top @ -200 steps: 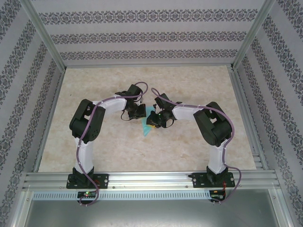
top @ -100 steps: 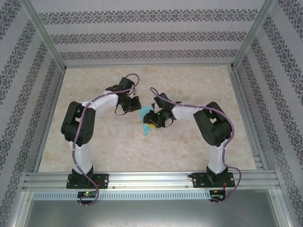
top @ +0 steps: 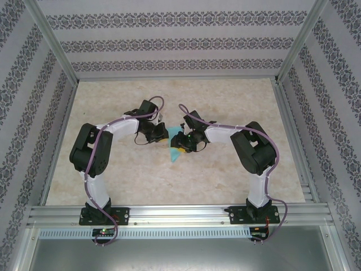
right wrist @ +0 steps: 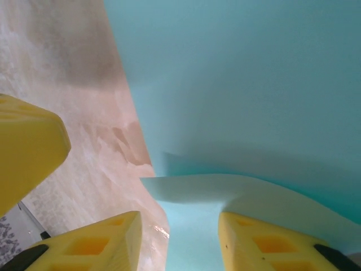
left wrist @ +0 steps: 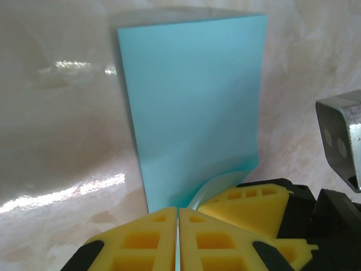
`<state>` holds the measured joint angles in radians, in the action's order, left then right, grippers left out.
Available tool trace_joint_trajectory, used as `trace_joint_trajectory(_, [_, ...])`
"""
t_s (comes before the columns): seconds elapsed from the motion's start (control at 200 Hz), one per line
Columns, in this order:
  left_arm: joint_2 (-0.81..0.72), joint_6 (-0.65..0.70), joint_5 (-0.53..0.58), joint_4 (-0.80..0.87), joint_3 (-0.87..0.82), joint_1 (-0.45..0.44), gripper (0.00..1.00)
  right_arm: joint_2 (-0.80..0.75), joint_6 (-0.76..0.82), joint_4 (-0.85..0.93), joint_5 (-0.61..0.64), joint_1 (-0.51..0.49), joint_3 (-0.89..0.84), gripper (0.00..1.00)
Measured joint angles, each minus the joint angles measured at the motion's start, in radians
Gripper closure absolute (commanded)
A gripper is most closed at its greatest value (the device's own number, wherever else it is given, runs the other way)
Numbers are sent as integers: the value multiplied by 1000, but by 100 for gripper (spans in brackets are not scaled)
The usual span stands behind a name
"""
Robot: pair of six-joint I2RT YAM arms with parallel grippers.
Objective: Fold a paper plane with a square sheet of paper (pick it up from the middle)
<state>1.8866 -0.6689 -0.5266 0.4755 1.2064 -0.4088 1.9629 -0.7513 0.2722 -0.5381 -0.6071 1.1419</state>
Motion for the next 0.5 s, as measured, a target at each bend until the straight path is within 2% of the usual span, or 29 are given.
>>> trace_joint_trajectory(0.165, [0, -2, -18, -16, -6, -17, 87, 2, 3, 12, 16, 0, 0, 75])
trace_joint_trajectory(0.325, [8, 6, -25, -18, -6, -26, 80, 4, 9, 16, 21, 1, 0, 79])
trace_joint_trajectory(0.5, [42, 37, -27, -18, -6, -28, 78, 4, 13, 20, 29, 1, -1, 83])
